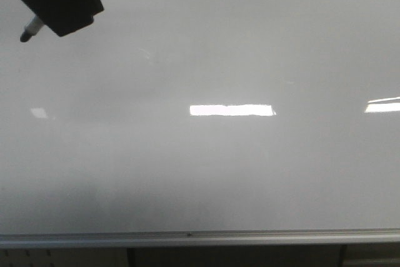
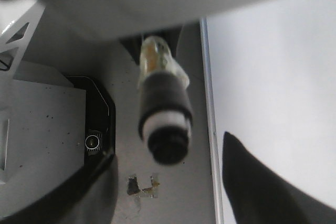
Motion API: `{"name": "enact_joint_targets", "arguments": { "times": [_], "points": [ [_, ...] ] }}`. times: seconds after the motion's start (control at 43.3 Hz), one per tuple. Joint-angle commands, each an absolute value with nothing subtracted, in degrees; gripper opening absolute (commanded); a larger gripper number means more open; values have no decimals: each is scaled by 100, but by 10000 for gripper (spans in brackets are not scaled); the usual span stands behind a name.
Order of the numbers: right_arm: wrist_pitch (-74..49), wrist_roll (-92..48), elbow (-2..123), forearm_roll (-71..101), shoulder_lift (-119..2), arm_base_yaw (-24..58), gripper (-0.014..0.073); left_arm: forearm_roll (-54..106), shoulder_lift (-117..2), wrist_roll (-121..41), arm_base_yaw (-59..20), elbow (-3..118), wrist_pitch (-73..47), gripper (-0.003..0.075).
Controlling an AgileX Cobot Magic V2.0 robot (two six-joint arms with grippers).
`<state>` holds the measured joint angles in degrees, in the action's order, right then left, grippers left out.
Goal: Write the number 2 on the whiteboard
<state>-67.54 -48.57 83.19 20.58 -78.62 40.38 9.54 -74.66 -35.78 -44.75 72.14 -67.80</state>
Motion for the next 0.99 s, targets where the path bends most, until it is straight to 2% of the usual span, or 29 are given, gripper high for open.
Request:
{"name": "enact_joint_targets", "arguments": {
  "times": [0.0,0.185,0.254,0.508,0.647,0.693,0.762,0.878,0.97],
  "points": [
    [-6512,-4940,8667,2277,-7867,4141,452,1091,-7337,-3590,-4540,7386,-6551,-11],
    [-6513,-4940,8789,2449,-7993,4234,450,1091,-7337,-3590,-4540,7386,-6548,-11],
    [-6520,-4940,8807,2495,-7993,4234,419,1091,-7337,-3590,-4540,7386,-6548,-11],
    [-6504,-4940,8807,2698,-7993,4234,166,1091,-7337,-3590,-4540,7386,-6538,-11],
    [-6499,-4940,8807,2703,-7993,4234,87,1091,-7337,-3590,-4540,7386,-6494,14],
    [-6499,-4940,8807,2703,-7993,4234,74,1091,-7337,-3590,-4540,7386,-6481,51],
    [-6499,-4940,8807,2692,-7993,4234,66,1091,-7337,-3590,-4540,7386,-6422,155],
    [-6499,-4934,8807,2628,-7993,4234,66,1091,-7337,-3578,-4540,7386,-6389,367],
    [-6505,-4819,8807,2491,-7975,4197,66,1091,-7307,-3526,-4529,7386,-6415,450]
  ]
}}
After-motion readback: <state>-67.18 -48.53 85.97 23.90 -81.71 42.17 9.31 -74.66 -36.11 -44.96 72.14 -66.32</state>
